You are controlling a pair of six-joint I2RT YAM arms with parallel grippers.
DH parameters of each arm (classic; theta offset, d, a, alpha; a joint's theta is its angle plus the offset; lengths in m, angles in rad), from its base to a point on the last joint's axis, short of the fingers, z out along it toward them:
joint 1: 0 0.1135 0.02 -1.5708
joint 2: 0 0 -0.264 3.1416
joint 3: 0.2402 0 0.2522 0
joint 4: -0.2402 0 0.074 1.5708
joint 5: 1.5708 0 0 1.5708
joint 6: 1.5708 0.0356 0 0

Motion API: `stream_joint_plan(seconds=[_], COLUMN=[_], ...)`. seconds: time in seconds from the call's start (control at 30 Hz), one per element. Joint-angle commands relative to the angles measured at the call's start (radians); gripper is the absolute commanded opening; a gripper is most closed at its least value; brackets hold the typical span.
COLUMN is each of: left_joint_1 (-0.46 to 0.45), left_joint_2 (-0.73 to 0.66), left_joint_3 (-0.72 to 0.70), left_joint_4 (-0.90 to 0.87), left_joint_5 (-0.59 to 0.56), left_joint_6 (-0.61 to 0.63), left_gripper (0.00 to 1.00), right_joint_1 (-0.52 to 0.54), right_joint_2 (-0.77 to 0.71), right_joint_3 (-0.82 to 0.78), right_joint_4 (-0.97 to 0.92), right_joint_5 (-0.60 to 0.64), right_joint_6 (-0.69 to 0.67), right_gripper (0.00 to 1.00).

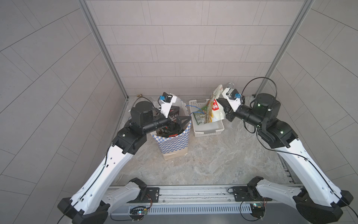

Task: Place the condiment packets inside the bag
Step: Pick up the condiment packet from the storage box.

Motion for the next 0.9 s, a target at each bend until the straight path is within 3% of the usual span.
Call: stream_joint_plan(seconds=[0.0,0.17,0.33,0.47,0.63,0.77,0.87], left_joint_1=[-0.015,-0.043,-0.117,-0.192,-0.258,-0.279,-0.290], left_joint_2=[-0.015,0.035,0.078,0.124,0.263,0.357,0.409], left_joint_3=[-0.012,0.030,0.052,0.087,0.213,0.289,0.350], left_joint_4=[0.157,0.150,0.136,0.128,-0.061,-0.098,-0.188], left_joint_5=[-0.030,0.166,0.358,0.347,0.434,0.381,0.431], left_joint_6=[0.212,0.312,0.410,0.442,0.381,0.332,0.360], left_gripper=[0.95,0.95,0.96,0.98,0.95,0.87,0.80], right_joint_1=[0.041,0.078,0.086,0.089,0.091,0.093,0.093], right_joint_2=[-0.058,-0.108,-0.161,-0.184,-0.213,-0.227,-0.244], right_joint_3=[0.056,0.123,0.121,0.096,0.060,0.059,0.053], right_joint_4=[-0.128,-0.334,-0.437,-0.464,-0.456,-0.476,-0.486], right_joint_5=[-0.083,-0.250,-0.282,-0.294,-0.349,-0.400,-0.392], right_joint_6=[-0.153,-0.252,-0.276,-0.279,-0.294,-0.301,-0.301], right_gripper=[0.00,0.00,0.00,0.00,0.00,0.00,0.00])
